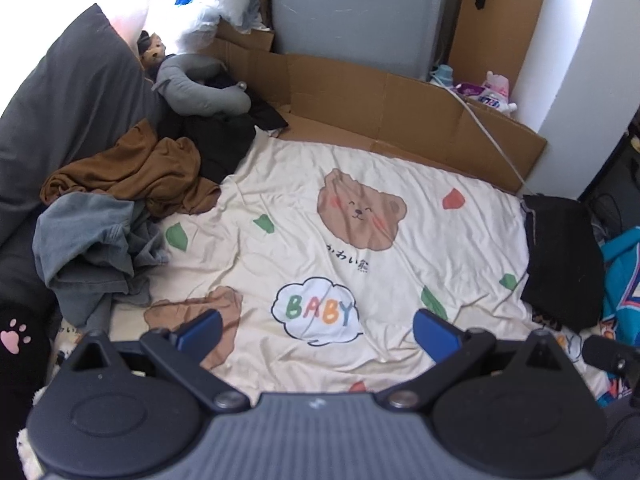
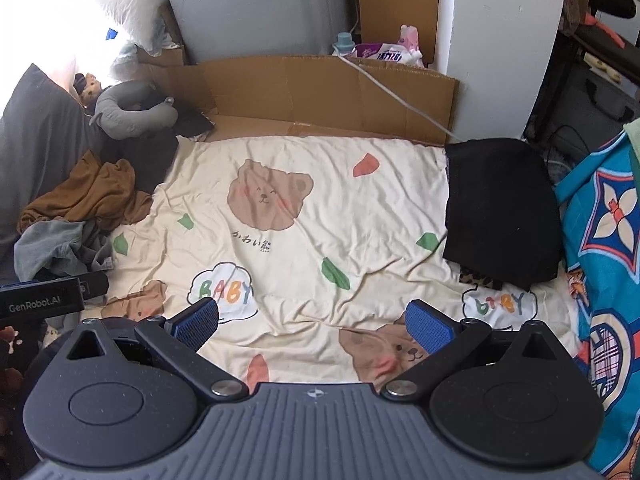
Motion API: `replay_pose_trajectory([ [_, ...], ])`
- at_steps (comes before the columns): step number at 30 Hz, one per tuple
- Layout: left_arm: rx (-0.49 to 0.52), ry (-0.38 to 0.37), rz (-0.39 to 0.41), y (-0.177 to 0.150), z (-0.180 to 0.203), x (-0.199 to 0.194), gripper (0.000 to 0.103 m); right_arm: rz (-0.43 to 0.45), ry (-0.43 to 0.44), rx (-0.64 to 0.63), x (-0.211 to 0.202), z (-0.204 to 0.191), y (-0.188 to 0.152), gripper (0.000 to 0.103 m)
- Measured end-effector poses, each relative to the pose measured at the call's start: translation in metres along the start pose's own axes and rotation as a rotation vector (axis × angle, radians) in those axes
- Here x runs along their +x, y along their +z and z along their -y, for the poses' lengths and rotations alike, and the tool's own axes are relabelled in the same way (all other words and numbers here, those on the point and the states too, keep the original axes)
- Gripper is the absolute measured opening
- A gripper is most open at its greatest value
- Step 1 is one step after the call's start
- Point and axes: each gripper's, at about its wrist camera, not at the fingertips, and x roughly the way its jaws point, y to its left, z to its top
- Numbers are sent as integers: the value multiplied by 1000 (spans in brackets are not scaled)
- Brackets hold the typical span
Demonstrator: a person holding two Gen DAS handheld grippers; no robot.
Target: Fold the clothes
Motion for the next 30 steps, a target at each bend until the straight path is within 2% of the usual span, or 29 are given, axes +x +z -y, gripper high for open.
replay_pose_trajectory([
  [7, 26, 9, 20, -4, 11, -5, 103, -33, 20, 5, 2, 1, 1, 102],
  [13, 37, -10, 29, -5, 12, -5, 103, -14, -11, -23, -2, -2, -1, 102],
  [19, 68, 14, 36, -4, 16, -4, 102, -8, -26, -34, -2, -5, 0, 102],
  [30, 50, -2, 24, -4, 14, 0, 102, -18, -14, -20, -3, -2, 0, 102],
])
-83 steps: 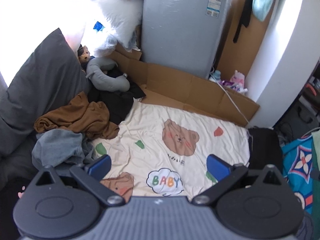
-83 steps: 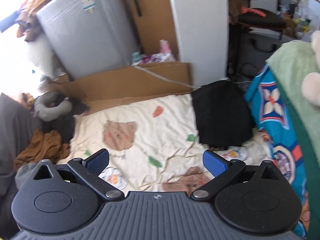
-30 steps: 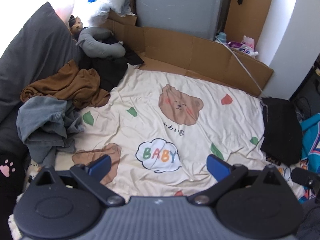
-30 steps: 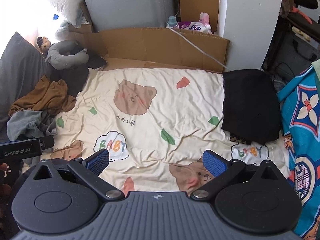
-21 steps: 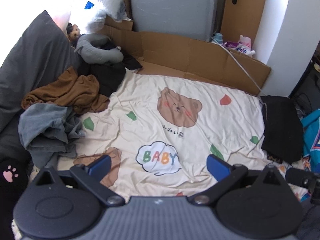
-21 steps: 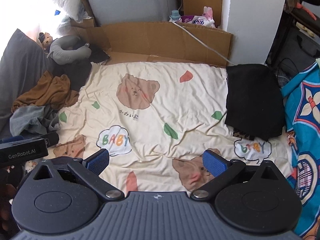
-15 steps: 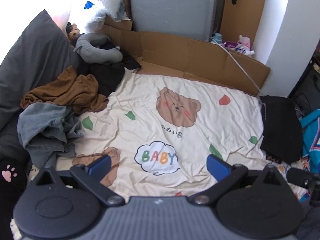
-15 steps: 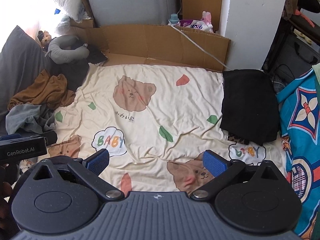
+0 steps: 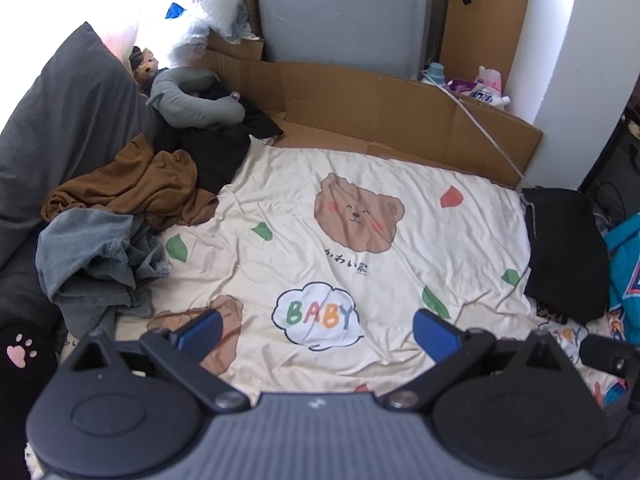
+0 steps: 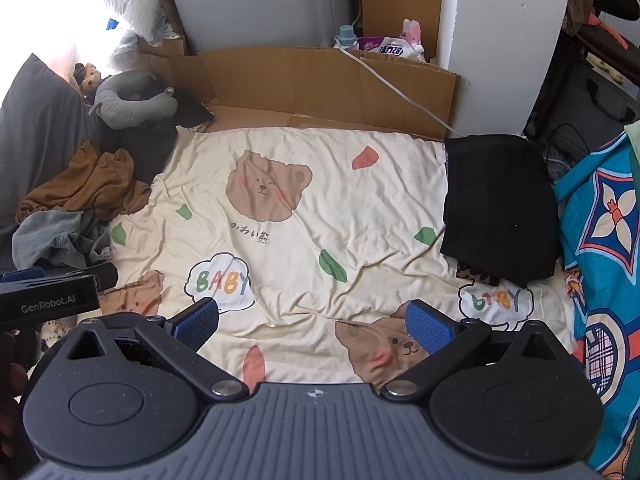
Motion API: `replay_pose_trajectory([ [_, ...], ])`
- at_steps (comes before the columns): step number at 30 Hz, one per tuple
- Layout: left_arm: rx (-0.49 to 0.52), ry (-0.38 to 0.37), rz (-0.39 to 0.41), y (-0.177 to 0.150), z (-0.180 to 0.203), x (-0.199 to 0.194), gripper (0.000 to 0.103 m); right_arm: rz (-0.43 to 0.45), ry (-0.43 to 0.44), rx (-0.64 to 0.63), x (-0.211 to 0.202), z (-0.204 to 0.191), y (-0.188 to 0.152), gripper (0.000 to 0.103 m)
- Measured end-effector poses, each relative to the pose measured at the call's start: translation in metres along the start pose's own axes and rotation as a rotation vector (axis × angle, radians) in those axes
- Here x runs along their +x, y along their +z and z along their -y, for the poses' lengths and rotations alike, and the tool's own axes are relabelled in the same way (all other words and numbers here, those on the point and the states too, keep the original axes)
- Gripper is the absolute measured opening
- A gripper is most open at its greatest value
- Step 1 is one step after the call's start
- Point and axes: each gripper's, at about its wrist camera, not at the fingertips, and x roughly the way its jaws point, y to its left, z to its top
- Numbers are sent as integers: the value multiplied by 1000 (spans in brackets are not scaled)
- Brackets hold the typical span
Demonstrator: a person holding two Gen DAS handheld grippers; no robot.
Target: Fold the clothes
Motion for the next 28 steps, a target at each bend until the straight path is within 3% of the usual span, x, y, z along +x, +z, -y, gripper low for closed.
replay_pose_trajectory([
  [28, -8, 2, 15, 1, -1, -1, 102, 10, 4, 41, 4, 4, 1, 102],
])
